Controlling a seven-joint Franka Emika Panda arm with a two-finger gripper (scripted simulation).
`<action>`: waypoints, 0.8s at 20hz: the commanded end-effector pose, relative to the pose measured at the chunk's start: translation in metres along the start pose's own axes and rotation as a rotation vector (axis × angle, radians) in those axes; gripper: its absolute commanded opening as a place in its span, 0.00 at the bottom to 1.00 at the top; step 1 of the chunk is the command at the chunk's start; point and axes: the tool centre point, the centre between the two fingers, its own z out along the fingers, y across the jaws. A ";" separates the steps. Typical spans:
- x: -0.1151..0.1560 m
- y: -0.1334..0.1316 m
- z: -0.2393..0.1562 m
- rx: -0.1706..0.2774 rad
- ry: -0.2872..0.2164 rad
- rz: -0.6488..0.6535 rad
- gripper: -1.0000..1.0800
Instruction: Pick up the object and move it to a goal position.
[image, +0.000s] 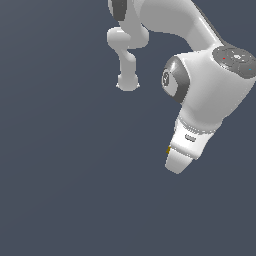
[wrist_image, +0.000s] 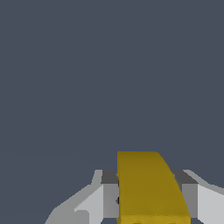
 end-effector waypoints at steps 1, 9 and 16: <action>0.007 0.005 -0.008 0.000 0.000 0.000 0.00; 0.025 0.018 -0.029 -0.001 -0.001 0.000 0.00; 0.035 0.025 -0.039 -0.001 -0.001 0.000 0.00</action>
